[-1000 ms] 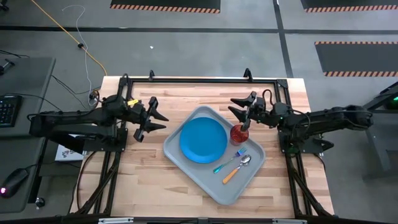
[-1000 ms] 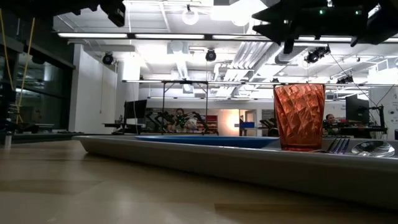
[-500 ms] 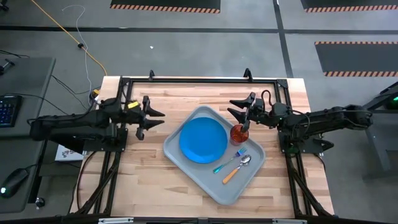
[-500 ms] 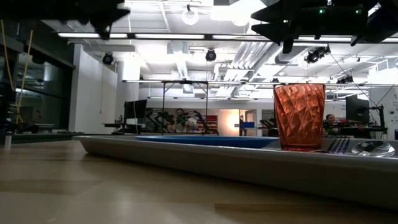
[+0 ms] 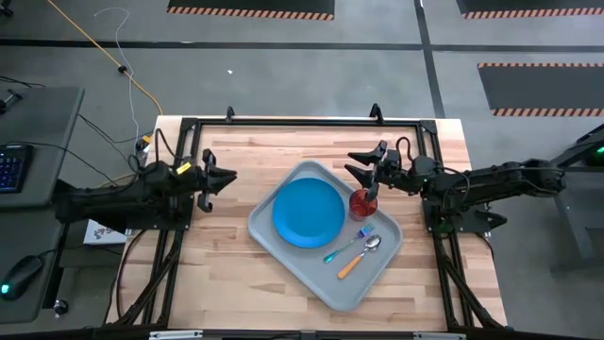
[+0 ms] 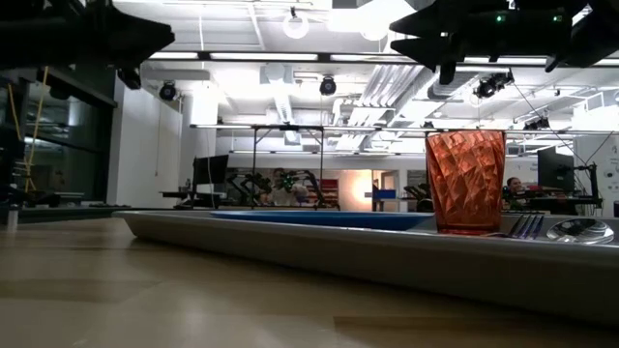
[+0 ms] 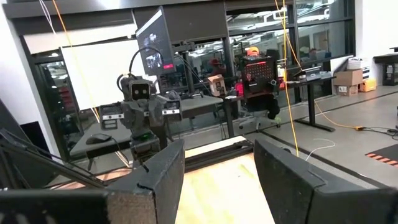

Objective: Pick and place plate/cup/fork/spoon on tray
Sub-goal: Return to Home Position

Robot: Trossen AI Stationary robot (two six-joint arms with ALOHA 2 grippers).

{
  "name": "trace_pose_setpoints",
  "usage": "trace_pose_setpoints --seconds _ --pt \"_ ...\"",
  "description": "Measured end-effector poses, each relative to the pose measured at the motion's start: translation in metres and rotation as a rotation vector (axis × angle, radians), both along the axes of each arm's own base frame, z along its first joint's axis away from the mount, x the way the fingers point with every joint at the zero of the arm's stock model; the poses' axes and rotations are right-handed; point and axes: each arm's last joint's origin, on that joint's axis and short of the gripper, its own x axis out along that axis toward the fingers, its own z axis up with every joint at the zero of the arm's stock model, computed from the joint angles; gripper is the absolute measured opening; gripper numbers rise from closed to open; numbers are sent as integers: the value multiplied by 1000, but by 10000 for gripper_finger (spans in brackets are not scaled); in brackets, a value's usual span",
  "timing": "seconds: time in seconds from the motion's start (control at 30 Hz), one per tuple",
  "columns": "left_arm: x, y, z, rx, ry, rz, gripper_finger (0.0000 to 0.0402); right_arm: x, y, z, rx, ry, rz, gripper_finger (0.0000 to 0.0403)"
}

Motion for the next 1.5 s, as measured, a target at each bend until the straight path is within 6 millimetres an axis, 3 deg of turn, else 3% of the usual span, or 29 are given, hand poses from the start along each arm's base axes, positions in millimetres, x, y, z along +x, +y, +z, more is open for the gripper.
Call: trace_pose_setpoints --seconds 0.13,0.47,1.1,1.27,1.5 --pt "-2 -3 -8 -4 -35 4 7 0 0 0 0 0 0 185" --pt "1 -12 -31 31 43 3 0 0 0 -2 3 16 0 185" --pt "-10 -13 -32 103 98 -89 0 1 0 -6 47 49 13 185" --pt "-9 -14 -44 67 161 -135 0 1 0 -8 57 72 19 185" --pt "-8 -15 -46 75 177 -155 0 1 0 -8 56 70 21 185"
